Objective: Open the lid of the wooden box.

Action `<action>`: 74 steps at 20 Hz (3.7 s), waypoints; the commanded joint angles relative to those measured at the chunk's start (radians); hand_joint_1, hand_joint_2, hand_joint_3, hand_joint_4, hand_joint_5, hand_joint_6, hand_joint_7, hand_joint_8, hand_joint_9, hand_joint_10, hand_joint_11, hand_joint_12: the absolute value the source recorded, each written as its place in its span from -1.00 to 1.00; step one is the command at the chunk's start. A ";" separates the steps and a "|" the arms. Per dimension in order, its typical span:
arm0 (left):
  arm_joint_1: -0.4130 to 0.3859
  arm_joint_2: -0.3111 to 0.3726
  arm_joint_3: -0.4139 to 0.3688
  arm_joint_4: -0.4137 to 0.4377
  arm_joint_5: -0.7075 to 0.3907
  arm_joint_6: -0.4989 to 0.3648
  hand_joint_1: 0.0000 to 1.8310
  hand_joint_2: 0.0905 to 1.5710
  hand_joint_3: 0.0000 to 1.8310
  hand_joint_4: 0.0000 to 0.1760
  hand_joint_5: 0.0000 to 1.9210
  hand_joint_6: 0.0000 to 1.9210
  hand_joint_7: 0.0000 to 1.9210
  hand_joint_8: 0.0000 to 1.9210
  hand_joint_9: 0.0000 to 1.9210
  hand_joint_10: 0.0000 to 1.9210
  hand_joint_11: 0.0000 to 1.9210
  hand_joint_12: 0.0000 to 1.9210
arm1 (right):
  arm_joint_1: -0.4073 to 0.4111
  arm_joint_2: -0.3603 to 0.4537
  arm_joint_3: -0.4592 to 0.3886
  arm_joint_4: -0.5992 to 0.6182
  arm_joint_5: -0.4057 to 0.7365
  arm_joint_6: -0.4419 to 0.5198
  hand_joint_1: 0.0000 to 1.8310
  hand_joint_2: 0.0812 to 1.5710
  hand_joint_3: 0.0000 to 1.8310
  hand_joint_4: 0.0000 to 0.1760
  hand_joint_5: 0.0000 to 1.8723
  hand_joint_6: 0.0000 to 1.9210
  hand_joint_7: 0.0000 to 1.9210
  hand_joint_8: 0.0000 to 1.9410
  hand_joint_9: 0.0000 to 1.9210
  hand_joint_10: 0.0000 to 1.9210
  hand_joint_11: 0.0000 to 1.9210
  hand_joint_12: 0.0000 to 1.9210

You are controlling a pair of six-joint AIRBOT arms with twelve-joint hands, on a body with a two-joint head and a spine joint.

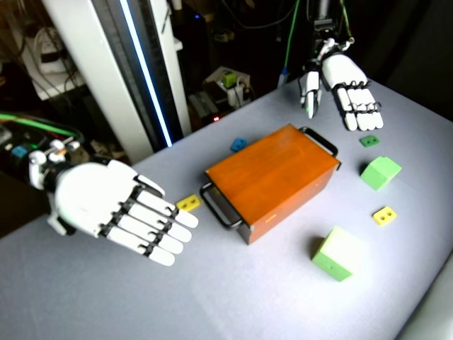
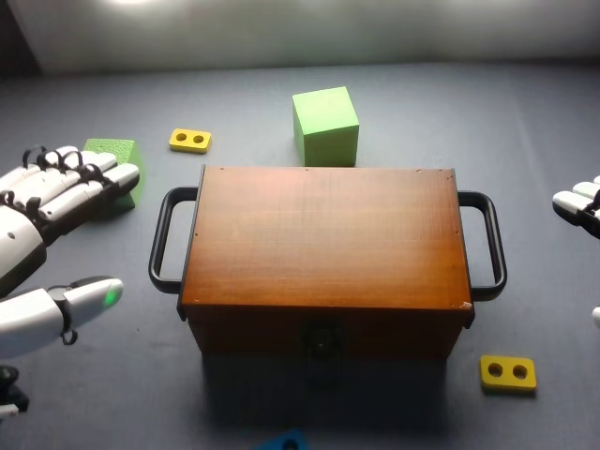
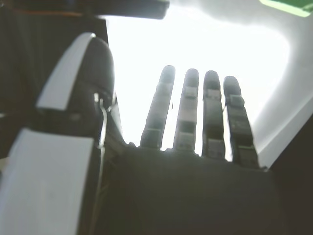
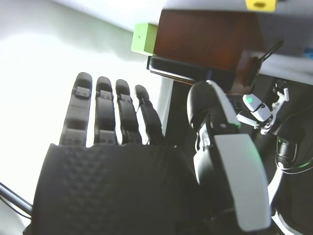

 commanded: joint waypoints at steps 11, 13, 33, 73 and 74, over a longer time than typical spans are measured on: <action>-0.004 -0.012 0.021 0.026 0.002 -0.027 -0.77 0.77 -1.00 -0.94 -0.89 -0.99 -1.00 -1.00 -1.00 -1.00 -1.00 -1.00 | 0.089 -0.060 0.055 -0.076 -0.077 0.003 -0.49 0.77 -1.00 -1.00 -1.00 -1.00 -1.00 -1.00 -1.00 -1.00 -1.00 -1.00; -0.004 -0.018 0.027 0.041 0.020 -0.041 -0.76 0.77 -1.00 -1.00 -0.87 -0.99 -1.00 -1.00 -1.00 -1.00 -1.00 -1.00 | 0.099 -0.072 0.064 -0.081 -0.098 0.003 -0.49 0.76 -1.00 -1.00 -1.00 -1.00 -1.00 -1.00 -1.00 -1.00 -1.00 -1.00; -0.024 -0.076 0.068 0.130 0.117 -0.117 -0.73 0.75 -1.00 -0.81 -0.93 -1.00 -1.00 -1.00 -1.00 -1.00 -1.00 -1.00 | 0.173 -0.143 0.115 -0.128 -0.190 0.009 -0.55 0.76 -1.00 -1.00 -1.00 -1.00 -1.00 -1.00 -1.00 -1.00 -1.00 -1.00; -0.035 -0.075 0.070 0.158 0.161 -0.118 -0.42 0.68 -1.00 0.07 -1.00 -1.00 -1.00 -1.00 -1.00 -1.00 -1.00 -1.00 | 0.171 -0.125 0.117 -0.133 -0.132 0.074 -0.81 0.86 -1.00 -1.00 -1.00 -1.00 -1.00 -1.00 -1.00 -1.00 -1.00 -0.73; -0.035 -0.075 0.070 0.163 0.168 -0.118 -0.35 0.66 -1.00 -0.25 -1.00 -1.00 -1.00 -1.00 -1.00 -1.00 -1.00 -1.00 | 0.171 -0.125 0.117 -0.133 -0.133 0.074 -0.83 0.86 -1.00 -1.00 -1.00 -1.00 -1.00 -1.00 -1.00 -1.00 -1.00 -0.84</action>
